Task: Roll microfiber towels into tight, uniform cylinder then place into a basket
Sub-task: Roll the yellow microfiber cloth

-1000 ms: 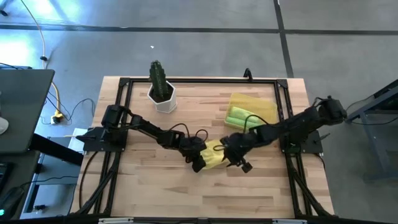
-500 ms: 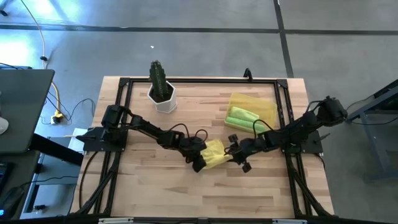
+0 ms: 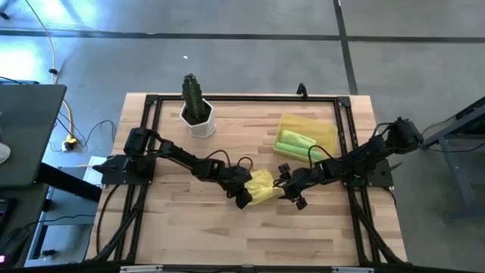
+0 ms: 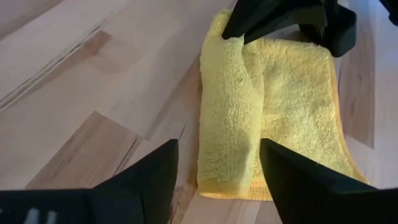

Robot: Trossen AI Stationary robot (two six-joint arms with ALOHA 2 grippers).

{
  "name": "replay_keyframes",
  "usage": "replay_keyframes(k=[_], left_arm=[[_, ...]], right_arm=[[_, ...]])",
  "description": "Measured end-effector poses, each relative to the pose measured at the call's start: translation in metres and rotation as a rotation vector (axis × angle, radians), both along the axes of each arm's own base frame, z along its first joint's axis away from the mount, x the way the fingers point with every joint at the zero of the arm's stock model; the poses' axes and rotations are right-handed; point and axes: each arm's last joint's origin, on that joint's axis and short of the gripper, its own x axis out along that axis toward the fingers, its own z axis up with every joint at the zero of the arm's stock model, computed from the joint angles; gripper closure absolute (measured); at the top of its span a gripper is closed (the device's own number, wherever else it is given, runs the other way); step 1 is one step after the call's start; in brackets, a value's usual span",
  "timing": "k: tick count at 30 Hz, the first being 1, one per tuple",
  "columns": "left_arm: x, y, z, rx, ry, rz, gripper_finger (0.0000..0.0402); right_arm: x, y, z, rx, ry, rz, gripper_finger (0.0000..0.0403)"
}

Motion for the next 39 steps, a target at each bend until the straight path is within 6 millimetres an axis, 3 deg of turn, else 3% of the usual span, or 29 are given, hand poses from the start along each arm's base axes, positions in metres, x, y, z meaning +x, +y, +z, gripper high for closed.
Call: replay_keyframes(k=[8, 13, 18, 25, 27, 34, 39], left_arm=[[0.0, 0.0, 0.0, 0.0, 0.0, 0.0, 0.0396], [0.0, 0.0, 0.0, 0.002, -0.001, -0.002, 0.0396], [0.0, 0.0, 0.0, 0.001, -0.001, -0.001, 0.0396], [0.001, -0.002, 0.001, -0.038, -0.014, -0.002, 0.0396], [0.001, -0.002, 0.001, -0.049, -0.018, -0.014, 0.0396], [-0.001, -0.004, 0.01, 0.1, -0.1, -0.169, 0.0392], [-0.003, -0.002, 0.019, 0.246, -0.127, -0.209, 0.0355]], right_arm=[[0.003, 0.001, -0.004, -0.03, -0.022, 0.028, 0.0246], [0.007, 0.002, -0.02, -0.039, 0.015, 0.025, 0.0255], [0.008, 0.002, -0.023, -0.011, 0.027, -0.003, 0.0269], [0.009, -0.003, -0.024, 0.044, 0.046, -0.071, 0.0382], [0.01, -0.005, -0.024, 0.055, 0.05, -0.084, 0.0392], [0.015, -0.022, -0.021, 0.417, 0.155, -0.167, 0.0398], [0.018, -0.032, -0.019, 0.647, 0.263, -0.251, 0.0398]])
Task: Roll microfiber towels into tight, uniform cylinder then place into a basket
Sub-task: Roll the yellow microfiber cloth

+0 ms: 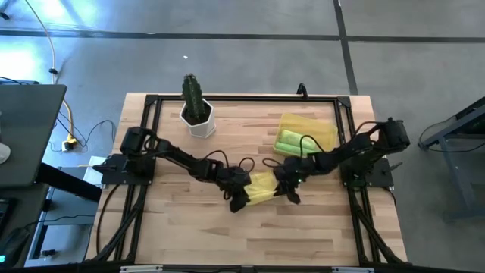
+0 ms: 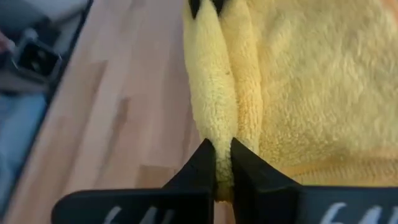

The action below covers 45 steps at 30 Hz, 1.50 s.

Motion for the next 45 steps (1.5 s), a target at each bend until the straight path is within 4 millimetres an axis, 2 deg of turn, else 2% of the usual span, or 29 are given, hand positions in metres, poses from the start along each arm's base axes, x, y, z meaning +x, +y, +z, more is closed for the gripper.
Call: replay_keyframes(k=[5, 10, 15, 19, 24, 29, 36, 45], left_arm=[[-0.004, 0.0, 0.002, 0.148, 0.011, -0.045, 0.0315], [-0.007, -0.006, 0.012, 0.456, -0.025, -0.097, 0.0293], [-0.011, -0.026, 0.027, 0.759, -0.091, -0.195, 0.0292], [-0.014, -0.048, 0.03, 0.893, -0.129, -0.282, 0.0293], [-0.018, -0.062, 0.026, 0.94, -0.112, -0.303, 0.0293], [-0.019, -0.053, 0.024, 0.963, -0.05, -0.251, 0.0293], [-0.017, -0.036, 0.022, 0.9, -0.01, -0.208, 0.0293], [-0.018, -0.042, 0.019, 0.857, -0.017, -0.247, 0.0293]], right_arm=[[0.006, -0.008, 0.004, 0.132, 0.079, -0.119, 0.04], [0.009, -0.017, -0.008, 0.17, 0.174, -0.243, 0.04], [0.011, -0.021, -0.019, 0.166, 0.212, -0.295, 0.04], [0.011, -0.021, -0.019, 0.167, 0.215, -0.3, 0.04], [0.011, -0.023, -0.02, 0.175, 0.22, -0.323, 0.04], [0.011, -0.023, -0.02, 0.175, 0.22, -0.324, 0.04], [0.011, -0.023, -0.02, 0.174, 0.217, -0.322, 0.04], [0.011, -0.023, -0.02, 0.163, 0.21, -0.311, 0.04]])
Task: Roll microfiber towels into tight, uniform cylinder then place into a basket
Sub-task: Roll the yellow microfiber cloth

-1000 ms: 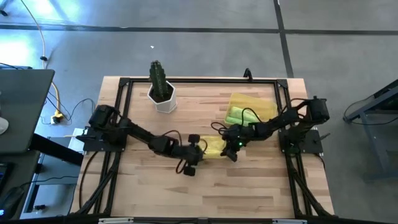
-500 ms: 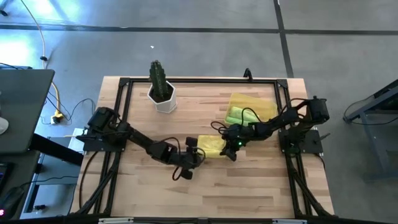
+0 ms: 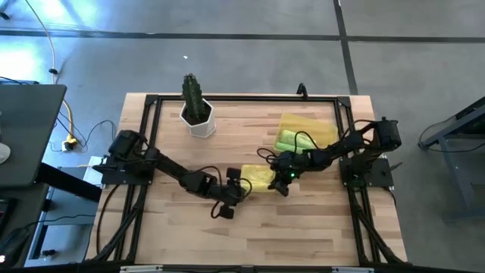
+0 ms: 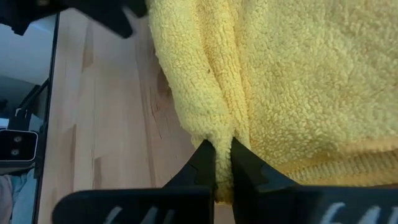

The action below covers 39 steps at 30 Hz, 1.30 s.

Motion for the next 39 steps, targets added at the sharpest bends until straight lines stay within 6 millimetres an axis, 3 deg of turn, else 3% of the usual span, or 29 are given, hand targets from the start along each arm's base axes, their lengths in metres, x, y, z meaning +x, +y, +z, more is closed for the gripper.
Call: replay_keyframes(k=[8, 17, 29, 35, 39], left_arm=[[0.003, 0.012, -0.02, 0.076, 0.045, 0.092, 0.0293], [0.008, 0.014, -0.014, 0.284, -0.009, 0.073, 0.0293], [0.013, 0.044, -0.015, 0.158, -0.001, 0.076, 0.0293], [0.015, 0.061, -0.018, -0.013, -0.009, 0.096, 0.0293], [0.015, 0.069, -0.024, -0.154, 0.007, 0.112, 0.0293]], right_arm=[[0.0, 0.0, 0.0, -0.004, -0.011, -0.001, 0.04], [0.001, 0.0, 0.0, -0.004, -0.012, -0.001, 0.04], [0.0, 0.0, 0.0, -0.009, -0.016, 0.008, 0.04], [0.0, 0.0, 0.0, -0.022, -0.024, 0.026, 0.0398], [0.001, 0.0, 0.0, -0.056, -0.047, 0.068, 0.0373]])
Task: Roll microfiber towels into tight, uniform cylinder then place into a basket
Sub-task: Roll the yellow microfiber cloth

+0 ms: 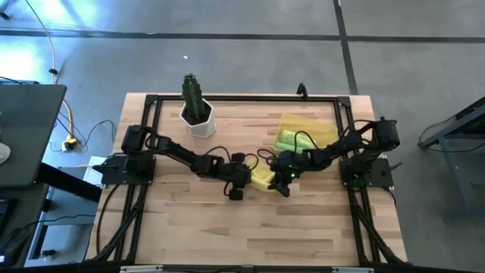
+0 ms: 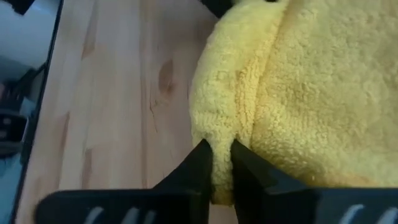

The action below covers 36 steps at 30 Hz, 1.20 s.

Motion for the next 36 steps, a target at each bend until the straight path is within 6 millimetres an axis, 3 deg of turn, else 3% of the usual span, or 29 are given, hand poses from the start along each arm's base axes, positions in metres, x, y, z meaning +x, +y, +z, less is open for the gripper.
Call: replay_keyframes(k=[6, 11, 17, 21, 26, 36], left_arm=[[-0.001, 0.007, -0.009, -0.217, 0.023, 0.127, 0.0293], [-0.002, 0.004, -0.009, -0.446, 0.031, 0.28, 0.0293], [-0.002, -0.002, -0.009, -0.689, 0.031, 0.484, 0.0294], [-0.002, -0.002, -0.009, -0.732, 0.029, 0.535, 0.0298], [-0.002, -0.002, -0.01, -0.733, 0.027, 0.539, 0.0315], [-0.001, -0.002, -0.01, -0.74, 0.001, 0.549, 0.0334]], right_arm=[[-0.001, -0.002, 0.012, -0.06, -0.095, 0.124, 0.0308], [-0.006, -0.003, 0.041, -0.171, -0.249, 0.245, 0.0271], [-0.015, 0.023, 0.065, -0.467, -0.491, 0.562, 0.0257], [-0.018, 0.046, 0.062, -0.704, -0.52, 0.658, 0.0258], [-0.017, 0.056, 0.048, -0.926, -0.392, 0.577, 0.0258], [-0.01, 0.047, 0.021, -0.971, -0.272, 0.546, 0.0248]])
